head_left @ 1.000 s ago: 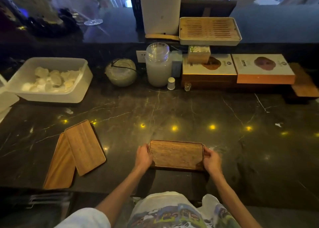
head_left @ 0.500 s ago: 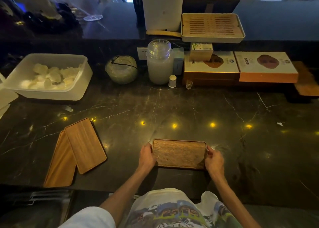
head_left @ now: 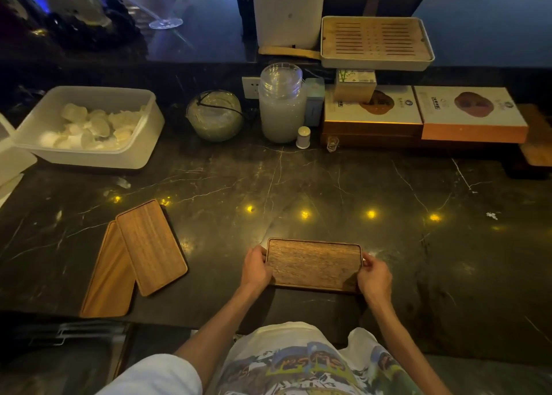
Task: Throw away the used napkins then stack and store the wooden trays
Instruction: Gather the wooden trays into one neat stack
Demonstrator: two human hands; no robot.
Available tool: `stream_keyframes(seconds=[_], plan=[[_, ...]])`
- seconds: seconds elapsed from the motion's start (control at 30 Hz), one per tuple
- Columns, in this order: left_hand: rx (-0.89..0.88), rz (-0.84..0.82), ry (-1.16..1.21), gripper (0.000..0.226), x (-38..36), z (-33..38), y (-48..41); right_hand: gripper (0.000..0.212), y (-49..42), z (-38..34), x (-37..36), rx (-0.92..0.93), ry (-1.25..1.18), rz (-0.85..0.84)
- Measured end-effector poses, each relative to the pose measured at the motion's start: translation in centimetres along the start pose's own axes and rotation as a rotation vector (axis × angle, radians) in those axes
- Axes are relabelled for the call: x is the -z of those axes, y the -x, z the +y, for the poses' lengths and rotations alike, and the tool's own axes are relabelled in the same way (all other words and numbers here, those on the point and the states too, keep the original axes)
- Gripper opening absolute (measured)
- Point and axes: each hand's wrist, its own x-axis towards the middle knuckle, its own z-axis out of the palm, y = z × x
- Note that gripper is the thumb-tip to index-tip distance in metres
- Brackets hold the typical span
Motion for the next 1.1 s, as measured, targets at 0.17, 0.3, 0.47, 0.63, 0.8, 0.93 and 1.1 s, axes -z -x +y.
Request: stream_keyframes(seconds=[0.17, 0.3, 0.47, 0.63, 0.8, 0.93, 1.1], plan=[[0.025, -0.027, -0.001, 0.020, 0.2, 0.0, -0.4, 0.034, -0.5, 0.3, 0.4, -0.055, -0.017, -0.006], [0.040, -0.038, 0.009, 0.020, 0.3, -0.1, -0.3, 0.034, -0.7, 0.0, 0.7, -0.092, -0.019, -0.034], [0.123, -0.082, 0.032, 0.018, 1.1, 0.4, -0.9, 0.031, -0.8, -0.5, 1.1, -0.123, -0.010, -0.083], [0.181, -0.118, 0.077, 0.027, 1.4, 0.8, -0.9, 0.027, -0.1, 0.4, 1.0, -0.116, -0.132, -0.159], [0.178, -0.164, 0.111, 0.026, 1.4, 1.0, -0.5, 0.028, 0.3, 1.0, 1.1, -0.138, -0.221, -0.165], [0.190, -0.177, 0.116, 0.027, 1.7, 1.3, -0.8, 0.026, 0.5, 0.4, 1.6, -0.143, -0.192, -0.205], [0.174, -0.126, -0.019, 0.034, 4.1, 0.6, -0.5, 0.056, 1.9, -2.1, 1.3, 0.095, 0.275, -0.037]])
